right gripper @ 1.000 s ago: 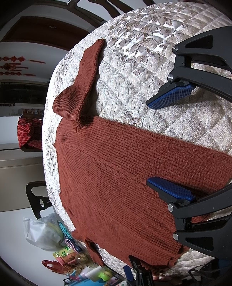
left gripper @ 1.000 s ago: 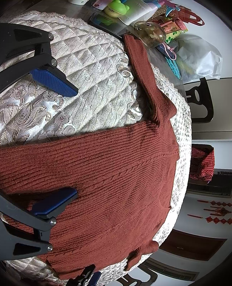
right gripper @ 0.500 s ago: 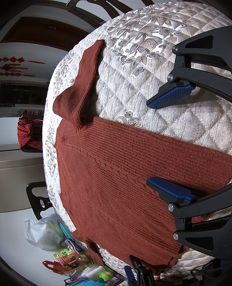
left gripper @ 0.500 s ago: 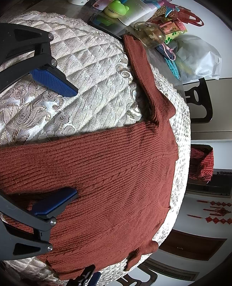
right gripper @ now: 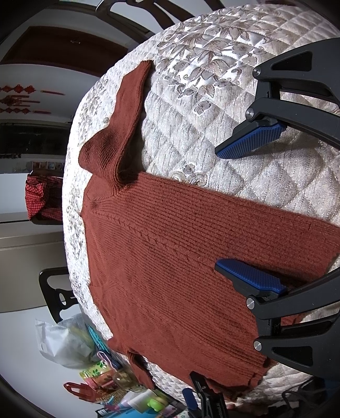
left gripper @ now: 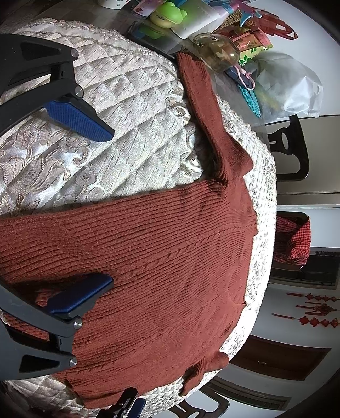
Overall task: Fold small clothes
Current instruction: 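Move the left tool to a sweater sleeve cuff and grasp it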
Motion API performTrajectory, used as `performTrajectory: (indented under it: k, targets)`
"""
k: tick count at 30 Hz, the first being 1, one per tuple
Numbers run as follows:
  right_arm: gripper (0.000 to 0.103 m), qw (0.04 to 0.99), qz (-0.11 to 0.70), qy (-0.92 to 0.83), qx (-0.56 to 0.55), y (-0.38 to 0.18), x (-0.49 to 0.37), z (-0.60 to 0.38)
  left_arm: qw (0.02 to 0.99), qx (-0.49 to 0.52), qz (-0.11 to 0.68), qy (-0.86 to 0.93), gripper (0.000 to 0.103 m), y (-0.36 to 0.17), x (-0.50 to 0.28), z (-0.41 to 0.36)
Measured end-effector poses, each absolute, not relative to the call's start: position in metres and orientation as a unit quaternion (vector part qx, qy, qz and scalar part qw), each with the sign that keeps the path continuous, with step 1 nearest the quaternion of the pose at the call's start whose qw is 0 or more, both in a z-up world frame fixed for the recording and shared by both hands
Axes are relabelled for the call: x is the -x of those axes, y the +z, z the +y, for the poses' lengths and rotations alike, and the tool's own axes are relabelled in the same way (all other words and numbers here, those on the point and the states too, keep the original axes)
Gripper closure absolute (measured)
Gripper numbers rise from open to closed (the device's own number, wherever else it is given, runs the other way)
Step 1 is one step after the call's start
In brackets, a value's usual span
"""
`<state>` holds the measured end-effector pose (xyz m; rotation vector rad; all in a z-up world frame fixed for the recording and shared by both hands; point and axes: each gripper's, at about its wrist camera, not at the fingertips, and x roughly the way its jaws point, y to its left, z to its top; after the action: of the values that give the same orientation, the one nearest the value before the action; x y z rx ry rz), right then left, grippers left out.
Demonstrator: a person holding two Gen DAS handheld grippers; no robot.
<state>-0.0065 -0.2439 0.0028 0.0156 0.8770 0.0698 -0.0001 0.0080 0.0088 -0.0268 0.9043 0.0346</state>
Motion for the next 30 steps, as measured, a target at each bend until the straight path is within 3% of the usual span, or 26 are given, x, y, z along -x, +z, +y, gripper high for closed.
performTrajectory:
  k: [14, 30]
  targets:
    - [0.024, 0.914, 0.401, 0.066, 0.008, 0.024, -0.008, -0.222, 0.911, 0.032, 0.408, 0.04, 0.004, 0.023, -0.016, 0.048]
    - [0.024, 0.906, 0.404, 0.124, 0.025, 0.025, -0.039, -0.18, 0.894, 0.171, 0.397, 0.122, 0.024, 0.01, -0.053, 0.172]
